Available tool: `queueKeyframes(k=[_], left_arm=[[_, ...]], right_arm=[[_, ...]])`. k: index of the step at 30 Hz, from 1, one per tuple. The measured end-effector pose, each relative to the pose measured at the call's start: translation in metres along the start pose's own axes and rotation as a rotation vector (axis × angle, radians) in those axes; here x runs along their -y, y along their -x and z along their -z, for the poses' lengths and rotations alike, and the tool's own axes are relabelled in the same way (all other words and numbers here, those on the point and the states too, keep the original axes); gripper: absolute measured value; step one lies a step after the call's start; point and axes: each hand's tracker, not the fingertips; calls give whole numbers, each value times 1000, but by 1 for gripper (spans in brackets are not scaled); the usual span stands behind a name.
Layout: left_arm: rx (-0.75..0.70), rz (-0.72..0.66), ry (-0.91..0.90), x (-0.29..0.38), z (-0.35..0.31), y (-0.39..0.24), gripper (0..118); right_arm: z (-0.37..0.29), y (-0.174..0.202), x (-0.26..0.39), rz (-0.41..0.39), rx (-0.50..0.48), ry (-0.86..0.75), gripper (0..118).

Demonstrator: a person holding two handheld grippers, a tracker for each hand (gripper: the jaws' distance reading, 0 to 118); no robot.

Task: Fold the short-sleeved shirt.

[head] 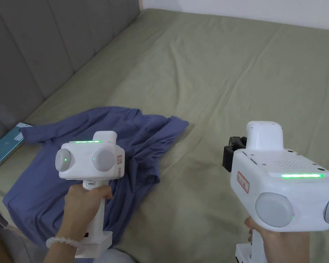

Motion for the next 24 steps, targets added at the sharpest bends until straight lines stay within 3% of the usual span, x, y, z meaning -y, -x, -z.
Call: queueKeyframes(k=[8, 12, 16, 20, 24], left_arm=[[69, -81, -20, -12, -51, -3, 9], [62, -24, -73, -23, -88, -16, 8], [178, -32, -163, -38, -126, -37, 8], [206, 111, -254, -56, -170, -90, 8], [347, 203, -324, -71, -210, -155, 8]], right_arm=[[-32, -26, -7, 36, 43, -40, 0], [-51, -44, -9, 91, 54, -66, 0], [-74, -61, -11, 119, 82, -104, 0], [-98, -83, -13, 164, 111, -141, 0], [-129, -110, -13, 195, 171, -189, 0]])
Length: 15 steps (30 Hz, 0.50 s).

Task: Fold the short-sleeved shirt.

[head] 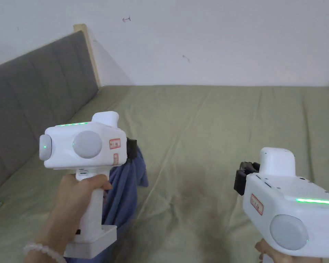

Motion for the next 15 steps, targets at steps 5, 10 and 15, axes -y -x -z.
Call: queueKeyframes(k=[5, 10, 15], left_arm=[[244, 99, -45, -18, 3, -92, 8], [491, 166, -29, -9, 16, -186, 8], [657, 190, 88, 39, 52, -248, 8]], right_arm=[[-35, -50, -11, 42, 118, -65, 0], [-77, -104, -16, 75, 262, -112, 0], [-111, -151, -9, 116, 395, -120, 0]])
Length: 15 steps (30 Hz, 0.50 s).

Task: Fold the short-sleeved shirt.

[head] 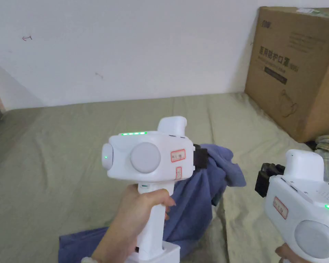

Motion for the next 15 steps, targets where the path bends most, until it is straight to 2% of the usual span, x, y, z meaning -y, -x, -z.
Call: queueKeyframes(k=[2, 5, 9, 14, 15], left_arm=[[30, -22, 83, 29, 35, -6, 8], [-4, -45, 232, 78, 79, -5, 8], [-62, -17, 398, 138, 117, -8, 8], [-105, -55, 395, 151, 119, -2, 9], [-101, -61, 389, 150, 117, 1, 16]], right_arm=[[-2, -18, 1, 31, 35, 8, 0], [0, -34, 6, 61, 61, 27, 0], [1, -38, 17, 40, 72, 54, 0], [8, -30, 28, 39, 42, 97, 0], [9, -27, 30, 37, 35, 104, 0]])
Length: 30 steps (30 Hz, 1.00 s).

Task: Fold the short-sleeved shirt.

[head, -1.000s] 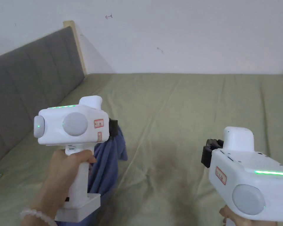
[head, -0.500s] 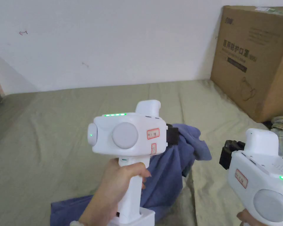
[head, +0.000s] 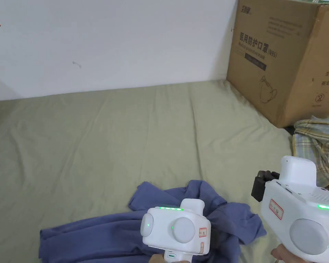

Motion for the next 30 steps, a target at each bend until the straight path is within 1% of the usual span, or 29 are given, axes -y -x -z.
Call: queueKeyframes(k=[1, 2, 3, 4, 5, 9, 10, 11, 13, 14, 15, 18, 20, 24, 25, 26, 27, 29, 30], left_arm=[[-1, -3, -4, -1, -3, 2, 30], [-2, -4, -8, -1, -6, 4, 51], [-15, -4, -8, -3, -12, 6, 87], [-25, -7, -21, -2, -19, 9, 106], [-28, -15, -56, -2, -27, 13, 112], [-22, -85, -121, -6, -74, 43, 108], [-39, -108, -159, -4, -89, 53, 103], [-56, -119, -173, -2, -101, 62, 91], [-127, -150, -198, 10, -125, 84, 28], [-159, -166, -207, 19, -132, 93, 0], [-200, -193, -198, 28, -141, 106, 0], [-216, -263, -141, 57, -154, 142, 0], [-265, -329, -150, 75, -160, 163, 0], [-331, -439, -210, 90, -178, 202, 1], [-357, -466, -218, 89, -183, 213, 10], [-374, -479, -211, 85, -186, 222, 29], [-388, -480, -210, 83, -189, 231, 47], [-416, -491, -199, 70, -193, 251, 66], [-426, -490, -194, 63, -192, 261, 100]], right_arm=[[1, 3, 1, -4, -6, 6, 0], [2, 5, 2, -8, -10, 11, 0], [3, 9, 3, -15, -17, 16, 0], [4, 12, 3, -21, -25, 20, 0], [4, 14, 3, -28, -31, 24, 0], [6, 27, 4, -52, -56, 37, 0], [7, 30, 4, -57, -63, 41, 0], [7, 33, 5, -61, -67, 42, 0], [8, 40, 8, -70, -84, 52, 0], [9, 44, 10, -73, -91, 56, 0], [10, 48, 12, -78, -99, 61, 0], [13, 60, 19, -93, -125, 81, 0], [18, 67, 22, -104, -148, 108, 0], [27, 81, 30, -126, -157, 135, 0], [30, 85, 31, -131, -159, 144, 0], [33, 87, 32, -136, -160, 148, 0], [36, 90, 34, -143, -161, 155, 0], [44, 95, 36, -157, -161, 167, 0], [48, 98, 36, -164, -161, 175, 0]])
